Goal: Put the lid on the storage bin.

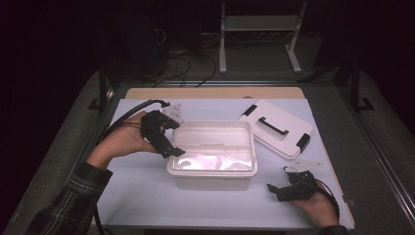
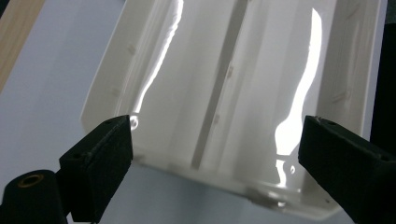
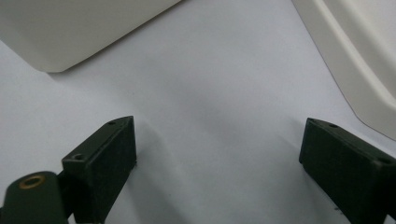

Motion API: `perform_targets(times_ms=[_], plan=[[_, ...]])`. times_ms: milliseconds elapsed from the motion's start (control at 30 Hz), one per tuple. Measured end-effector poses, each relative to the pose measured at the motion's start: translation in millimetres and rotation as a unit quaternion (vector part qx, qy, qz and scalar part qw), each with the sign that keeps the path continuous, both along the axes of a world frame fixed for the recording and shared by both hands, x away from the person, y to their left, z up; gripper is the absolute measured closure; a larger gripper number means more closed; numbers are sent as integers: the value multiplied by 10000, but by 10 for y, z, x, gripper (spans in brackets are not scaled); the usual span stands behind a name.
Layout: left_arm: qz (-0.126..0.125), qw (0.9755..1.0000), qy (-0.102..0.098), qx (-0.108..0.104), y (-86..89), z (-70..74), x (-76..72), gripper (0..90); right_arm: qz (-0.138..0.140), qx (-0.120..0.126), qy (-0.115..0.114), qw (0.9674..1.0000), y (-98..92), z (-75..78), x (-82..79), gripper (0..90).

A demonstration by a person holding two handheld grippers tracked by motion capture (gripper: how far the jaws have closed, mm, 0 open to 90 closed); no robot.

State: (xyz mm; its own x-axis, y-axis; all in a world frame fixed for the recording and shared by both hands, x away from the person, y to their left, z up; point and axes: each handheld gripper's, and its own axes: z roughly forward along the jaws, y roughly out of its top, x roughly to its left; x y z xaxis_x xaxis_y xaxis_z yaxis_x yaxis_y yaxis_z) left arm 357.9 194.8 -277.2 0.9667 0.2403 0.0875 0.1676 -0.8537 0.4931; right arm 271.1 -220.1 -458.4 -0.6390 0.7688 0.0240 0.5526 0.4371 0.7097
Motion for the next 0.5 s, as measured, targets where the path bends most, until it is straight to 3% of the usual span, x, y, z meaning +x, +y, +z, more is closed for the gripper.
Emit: perform_targets(times_ms=[333, 500], plan=[[672, 9977, -63, -78, 504, -229, -169, 8, -4, -38, 46, 10000, 6, 11, 4, 105], [869, 9962, -76, 24, 641, -432, -286, 8, 13, -214, 244, 9995, 41, 58, 46, 105]])
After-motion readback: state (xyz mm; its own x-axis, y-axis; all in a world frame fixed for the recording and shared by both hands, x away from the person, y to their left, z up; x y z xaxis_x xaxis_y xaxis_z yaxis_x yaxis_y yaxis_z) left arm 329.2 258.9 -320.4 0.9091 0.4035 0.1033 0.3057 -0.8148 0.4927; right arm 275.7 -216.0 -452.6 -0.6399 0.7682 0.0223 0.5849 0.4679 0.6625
